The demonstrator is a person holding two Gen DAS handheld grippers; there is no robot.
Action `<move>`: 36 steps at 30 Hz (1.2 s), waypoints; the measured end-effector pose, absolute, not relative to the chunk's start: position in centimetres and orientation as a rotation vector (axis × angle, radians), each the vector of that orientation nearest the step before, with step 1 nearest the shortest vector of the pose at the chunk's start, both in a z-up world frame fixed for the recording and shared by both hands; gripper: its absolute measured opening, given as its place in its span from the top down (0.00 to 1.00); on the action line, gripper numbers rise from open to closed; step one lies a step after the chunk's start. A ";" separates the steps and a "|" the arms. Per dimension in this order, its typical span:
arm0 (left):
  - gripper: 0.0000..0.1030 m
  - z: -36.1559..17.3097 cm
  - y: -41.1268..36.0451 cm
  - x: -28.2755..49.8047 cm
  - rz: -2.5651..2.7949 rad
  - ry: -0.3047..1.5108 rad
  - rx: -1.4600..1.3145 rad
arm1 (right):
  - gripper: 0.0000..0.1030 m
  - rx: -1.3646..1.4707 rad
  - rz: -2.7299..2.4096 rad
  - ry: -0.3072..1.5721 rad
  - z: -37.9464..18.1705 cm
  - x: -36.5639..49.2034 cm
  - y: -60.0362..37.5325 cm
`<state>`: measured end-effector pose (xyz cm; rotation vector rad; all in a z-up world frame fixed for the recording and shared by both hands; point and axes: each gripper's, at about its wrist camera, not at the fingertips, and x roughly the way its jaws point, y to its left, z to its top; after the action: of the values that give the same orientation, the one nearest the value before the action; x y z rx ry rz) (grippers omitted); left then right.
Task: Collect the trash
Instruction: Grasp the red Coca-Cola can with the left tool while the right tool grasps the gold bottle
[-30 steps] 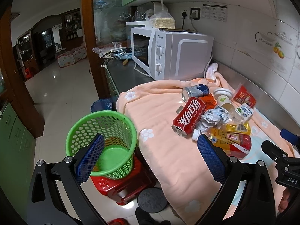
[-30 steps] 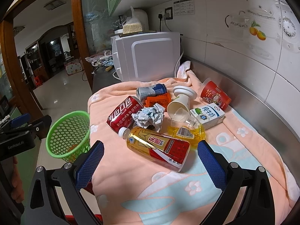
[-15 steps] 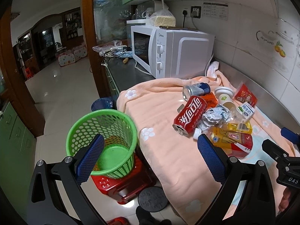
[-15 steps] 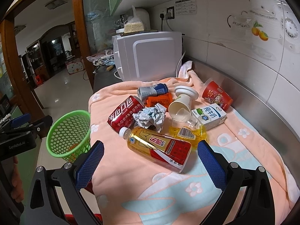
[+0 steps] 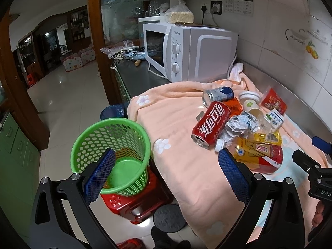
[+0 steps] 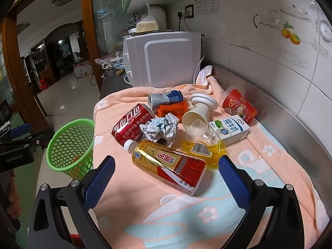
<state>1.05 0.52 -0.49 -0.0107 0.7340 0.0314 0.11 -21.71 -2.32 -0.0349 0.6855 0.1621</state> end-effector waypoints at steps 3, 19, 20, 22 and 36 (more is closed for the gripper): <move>0.05 -0.7 0.4 1.3 0.028 0.738 -0.008 | 0.06 -0.064 0.181 0.703 -3.0 0.5 -21.9; 0.05 -1.6 0.9 3.2 0.026 0.754 -0.006 | 0.07 -0.339 0.395 0.802 -6.0 4.7 -20.1; 0.05 -1.8 1.0 3.5 0.017 0.761 -0.011 | 0.07 -0.354 0.408 0.809 -6.2 5.0 -20.0; 0.05 -2.0 1.1 4.1 -0.002 0.772 -0.018 | 0.07 -0.378 0.438 0.829 -6.6 5.8 -19.8; 0.05 -3.4 -1.0 8.0 -0.146 0.794 0.088 | 0.21 -0.573 0.555 0.945 -9.7 9.1 -18.2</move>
<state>8.01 -1.02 -3.39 0.0875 0.7943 -0.1459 9.08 -18.17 -9.74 -0.5728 0.9449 0.5547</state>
